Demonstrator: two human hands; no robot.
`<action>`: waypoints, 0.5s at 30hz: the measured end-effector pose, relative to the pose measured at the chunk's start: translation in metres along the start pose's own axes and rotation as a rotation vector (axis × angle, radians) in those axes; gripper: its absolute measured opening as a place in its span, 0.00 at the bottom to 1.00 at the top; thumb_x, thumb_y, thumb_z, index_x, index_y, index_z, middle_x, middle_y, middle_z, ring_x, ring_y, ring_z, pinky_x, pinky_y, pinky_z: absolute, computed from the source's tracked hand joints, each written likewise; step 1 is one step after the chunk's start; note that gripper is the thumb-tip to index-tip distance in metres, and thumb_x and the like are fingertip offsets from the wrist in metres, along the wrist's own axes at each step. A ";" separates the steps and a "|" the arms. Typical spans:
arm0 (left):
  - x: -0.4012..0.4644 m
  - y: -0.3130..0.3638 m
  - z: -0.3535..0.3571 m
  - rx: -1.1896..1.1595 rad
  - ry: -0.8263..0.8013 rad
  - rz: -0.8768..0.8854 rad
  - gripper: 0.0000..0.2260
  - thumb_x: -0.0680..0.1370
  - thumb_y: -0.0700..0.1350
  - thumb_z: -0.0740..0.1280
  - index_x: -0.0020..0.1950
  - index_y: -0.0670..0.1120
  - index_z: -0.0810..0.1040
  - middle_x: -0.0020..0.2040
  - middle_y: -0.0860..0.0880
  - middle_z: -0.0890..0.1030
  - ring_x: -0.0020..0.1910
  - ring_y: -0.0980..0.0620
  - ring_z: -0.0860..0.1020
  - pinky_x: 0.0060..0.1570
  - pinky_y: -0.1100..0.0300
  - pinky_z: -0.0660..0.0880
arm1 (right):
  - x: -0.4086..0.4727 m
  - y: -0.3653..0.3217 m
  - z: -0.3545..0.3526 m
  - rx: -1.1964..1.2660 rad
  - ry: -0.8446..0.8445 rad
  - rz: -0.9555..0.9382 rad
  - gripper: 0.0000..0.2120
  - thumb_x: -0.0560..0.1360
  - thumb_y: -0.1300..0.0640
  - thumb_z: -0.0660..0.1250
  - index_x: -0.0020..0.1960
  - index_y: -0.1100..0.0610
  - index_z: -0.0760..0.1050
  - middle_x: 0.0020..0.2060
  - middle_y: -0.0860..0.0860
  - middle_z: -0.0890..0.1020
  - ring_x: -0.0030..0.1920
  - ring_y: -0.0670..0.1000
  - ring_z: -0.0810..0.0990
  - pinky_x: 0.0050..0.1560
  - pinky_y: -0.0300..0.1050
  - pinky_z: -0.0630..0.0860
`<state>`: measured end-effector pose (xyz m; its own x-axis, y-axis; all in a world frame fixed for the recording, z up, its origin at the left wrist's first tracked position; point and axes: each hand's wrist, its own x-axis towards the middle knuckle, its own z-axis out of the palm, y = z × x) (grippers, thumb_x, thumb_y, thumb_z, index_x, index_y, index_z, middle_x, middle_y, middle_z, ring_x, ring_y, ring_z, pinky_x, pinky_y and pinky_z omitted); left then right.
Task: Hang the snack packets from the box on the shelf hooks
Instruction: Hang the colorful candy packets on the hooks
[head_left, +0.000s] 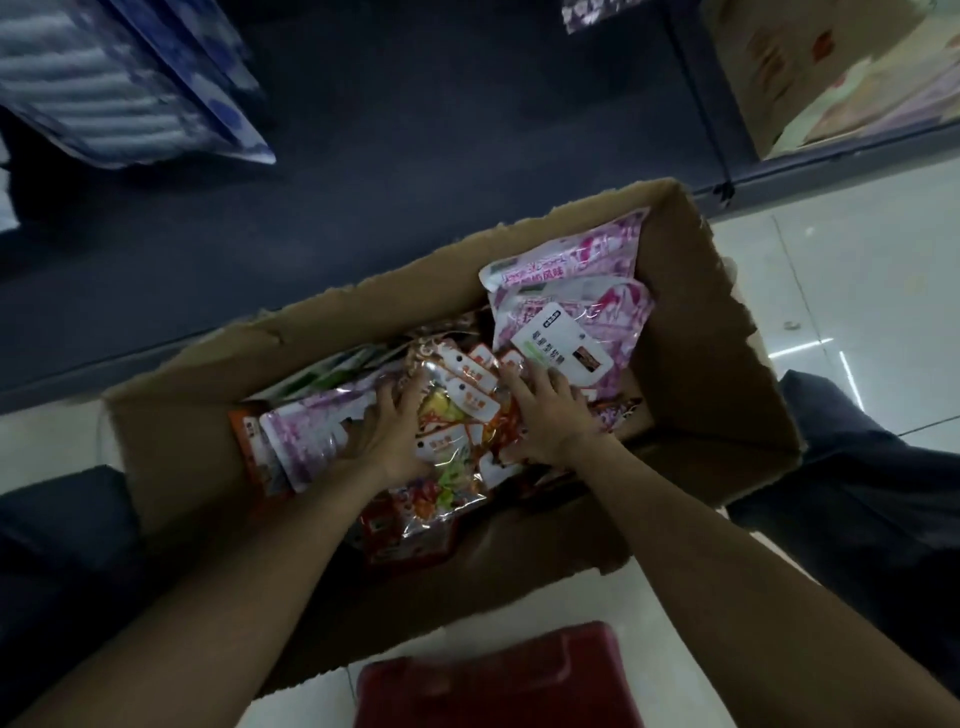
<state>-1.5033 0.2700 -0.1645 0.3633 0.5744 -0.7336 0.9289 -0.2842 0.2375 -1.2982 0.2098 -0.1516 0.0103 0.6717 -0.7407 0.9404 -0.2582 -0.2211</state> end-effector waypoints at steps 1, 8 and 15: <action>0.001 -0.003 0.002 0.030 -0.009 -0.014 0.57 0.66 0.57 0.76 0.75 0.56 0.32 0.75 0.41 0.45 0.70 0.36 0.62 0.63 0.38 0.67 | 0.004 -0.007 0.003 -0.023 0.048 0.017 0.48 0.70 0.40 0.70 0.77 0.49 0.42 0.76 0.58 0.50 0.74 0.64 0.52 0.71 0.63 0.54; -0.002 -0.014 0.006 -0.068 0.081 0.103 0.51 0.71 0.43 0.73 0.75 0.60 0.36 0.68 0.36 0.69 0.61 0.38 0.74 0.55 0.46 0.75 | 0.038 -0.059 0.001 0.000 0.149 -0.042 0.36 0.74 0.45 0.67 0.75 0.53 0.55 0.70 0.58 0.63 0.71 0.59 0.60 0.70 0.57 0.57; -0.010 -0.035 -0.009 -0.242 0.134 0.217 0.47 0.75 0.38 0.68 0.72 0.68 0.37 0.50 0.40 0.80 0.40 0.46 0.79 0.34 0.57 0.72 | 0.040 -0.066 -0.006 0.174 0.029 -0.096 0.24 0.74 0.50 0.69 0.67 0.56 0.68 0.54 0.57 0.80 0.56 0.58 0.77 0.55 0.49 0.73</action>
<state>-1.5390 0.2809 -0.1599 0.5453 0.6205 -0.5635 0.8134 -0.2292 0.5347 -1.3573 0.2580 -0.1629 -0.0648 0.7181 -0.6929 0.8644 -0.3066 -0.3985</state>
